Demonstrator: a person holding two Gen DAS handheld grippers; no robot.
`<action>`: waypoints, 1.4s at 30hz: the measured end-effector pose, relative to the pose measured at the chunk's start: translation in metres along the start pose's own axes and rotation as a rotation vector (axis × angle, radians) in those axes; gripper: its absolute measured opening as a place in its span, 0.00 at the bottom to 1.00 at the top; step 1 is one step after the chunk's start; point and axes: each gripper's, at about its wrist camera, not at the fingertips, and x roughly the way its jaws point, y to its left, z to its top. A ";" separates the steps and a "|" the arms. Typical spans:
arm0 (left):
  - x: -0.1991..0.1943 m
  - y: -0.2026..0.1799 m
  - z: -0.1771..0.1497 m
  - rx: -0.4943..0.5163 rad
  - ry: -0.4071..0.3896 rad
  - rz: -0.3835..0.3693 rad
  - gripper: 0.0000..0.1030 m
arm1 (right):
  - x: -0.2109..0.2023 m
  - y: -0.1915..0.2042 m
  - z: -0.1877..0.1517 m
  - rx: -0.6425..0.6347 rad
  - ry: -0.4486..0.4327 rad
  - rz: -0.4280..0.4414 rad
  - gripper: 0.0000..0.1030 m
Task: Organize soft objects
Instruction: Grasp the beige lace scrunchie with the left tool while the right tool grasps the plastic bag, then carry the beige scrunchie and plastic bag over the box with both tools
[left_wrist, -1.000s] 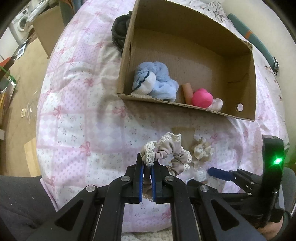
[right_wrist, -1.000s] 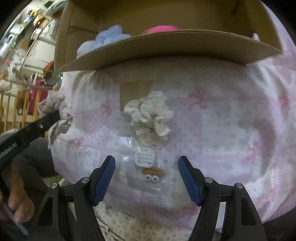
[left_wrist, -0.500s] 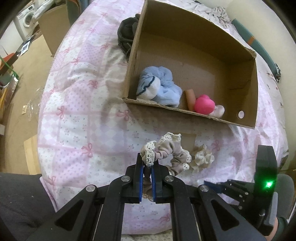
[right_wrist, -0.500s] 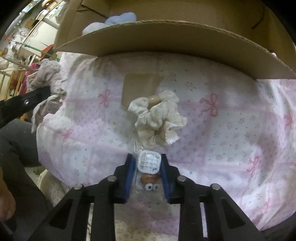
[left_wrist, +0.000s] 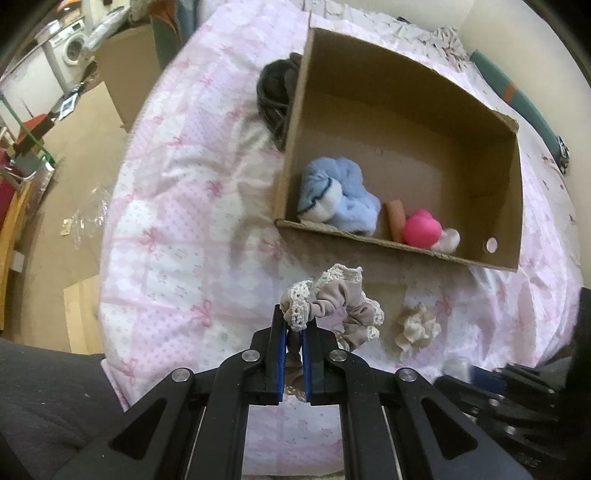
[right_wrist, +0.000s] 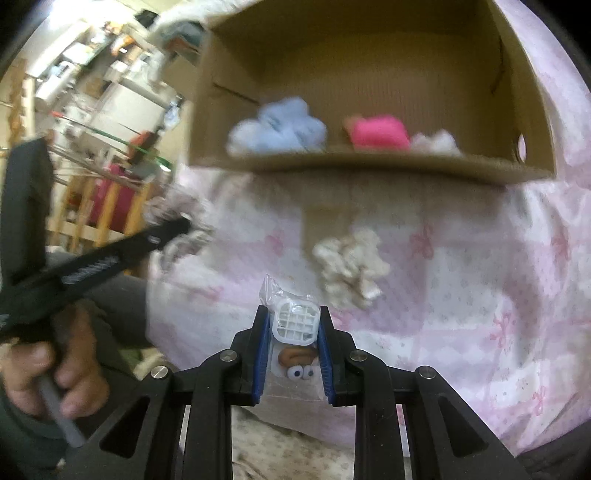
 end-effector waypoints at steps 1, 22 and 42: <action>0.000 0.001 0.000 -0.005 -0.001 0.004 0.07 | -0.003 0.001 0.001 -0.009 -0.014 0.011 0.25; -0.019 -0.012 0.001 0.058 -0.095 -0.003 0.07 | -0.062 -0.029 0.018 0.113 -0.343 -0.055 0.25; -0.041 -0.048 0.091 0.158 -0.225 -0.018 0.07 | -0.112 -0.024 0.078 -0.025 -0.461 -0.159 0.25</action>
